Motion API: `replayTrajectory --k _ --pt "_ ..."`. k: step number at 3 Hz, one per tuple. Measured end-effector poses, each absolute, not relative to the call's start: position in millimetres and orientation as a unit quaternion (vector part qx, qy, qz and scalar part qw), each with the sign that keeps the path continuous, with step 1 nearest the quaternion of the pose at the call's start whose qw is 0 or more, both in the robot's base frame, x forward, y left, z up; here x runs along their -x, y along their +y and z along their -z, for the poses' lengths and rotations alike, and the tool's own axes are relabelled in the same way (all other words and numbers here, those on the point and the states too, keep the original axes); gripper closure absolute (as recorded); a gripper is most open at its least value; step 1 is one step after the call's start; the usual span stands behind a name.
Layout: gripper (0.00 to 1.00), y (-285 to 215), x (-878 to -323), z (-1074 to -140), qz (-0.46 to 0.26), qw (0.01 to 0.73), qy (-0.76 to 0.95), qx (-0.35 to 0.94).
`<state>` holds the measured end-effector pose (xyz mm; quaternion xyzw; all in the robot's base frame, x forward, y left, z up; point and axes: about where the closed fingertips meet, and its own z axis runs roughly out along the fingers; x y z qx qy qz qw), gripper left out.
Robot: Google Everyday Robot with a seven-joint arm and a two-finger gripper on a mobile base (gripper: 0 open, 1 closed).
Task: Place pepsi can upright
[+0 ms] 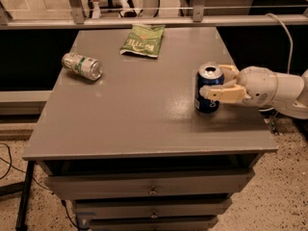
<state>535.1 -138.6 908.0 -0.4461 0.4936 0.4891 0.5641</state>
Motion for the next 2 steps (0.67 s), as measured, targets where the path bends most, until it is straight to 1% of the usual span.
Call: replayTrajectory --k 2 --pt "0.35 -136.9 -532.2 -896.7 -0.503 0.547 0.499 0.447"
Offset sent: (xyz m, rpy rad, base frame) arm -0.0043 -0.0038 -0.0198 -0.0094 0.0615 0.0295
